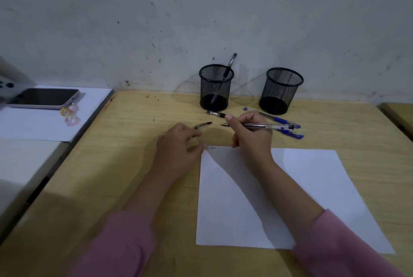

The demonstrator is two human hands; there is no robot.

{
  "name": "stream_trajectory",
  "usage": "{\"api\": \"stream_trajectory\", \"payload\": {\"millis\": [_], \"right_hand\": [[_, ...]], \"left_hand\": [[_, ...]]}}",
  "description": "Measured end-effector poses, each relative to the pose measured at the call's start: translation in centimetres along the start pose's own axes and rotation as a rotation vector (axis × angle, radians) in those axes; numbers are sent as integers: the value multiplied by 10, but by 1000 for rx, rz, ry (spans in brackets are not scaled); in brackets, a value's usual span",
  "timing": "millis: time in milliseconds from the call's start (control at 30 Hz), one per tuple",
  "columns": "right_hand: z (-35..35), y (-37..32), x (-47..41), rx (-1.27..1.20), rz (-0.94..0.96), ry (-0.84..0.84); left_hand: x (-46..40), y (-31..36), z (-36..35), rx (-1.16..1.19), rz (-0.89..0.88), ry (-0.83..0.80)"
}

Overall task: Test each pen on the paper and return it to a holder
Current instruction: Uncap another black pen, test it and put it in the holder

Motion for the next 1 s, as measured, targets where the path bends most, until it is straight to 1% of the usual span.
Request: {"api": "stream_trajectory", "payload": {"millis": [67, 133, 233, 300, 333, 433, 467, 600, 867, 1000], "right_hand": [[0, 0, 0, -8, -12, 17], [0, 0, -1, -21, -39, 26], [-1, 1, -2, -78, -90, 25], [-1, -1, -4, -128, -127, 29], [-1, -2, -5, -144, -138, 27], [2, -5, -8, -123, -124, 16], [2, -6, -8, -111, -111, 14], [3, -9, -7, -101, -78, -8], [4, -19, 0, -8, 5, -49], [7, -28, 2, -64, 42, -110]], "left_hand": [[-9, 2, -3, -51, -1, 63], [-19, 2, -7, -99, 13, 88], [-29, -3, -18, -181, 52, 12], [-33, -5, -21, -207, 83, 0], [-35, -5, -20, -171, 109, 19], [-39, 1, -12, 62, 230, 101], [-39, 4, -8, 124, 244, 127], [-40, 15, 2, 251, 186, 152], [-42, 32, 8, 412, 72, 159], [-40, 42, 13, 470, 30, 180]]}}
Point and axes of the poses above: each hand's wrist, its own x-axis away from the middle knuckle, its own z-axis out of the back of the hand, y = z × x, the point moved 1 cm from there along -x, towards the middle knuckle, and after that the axes turned 13 degrees about -z, right-handed, at the moved point
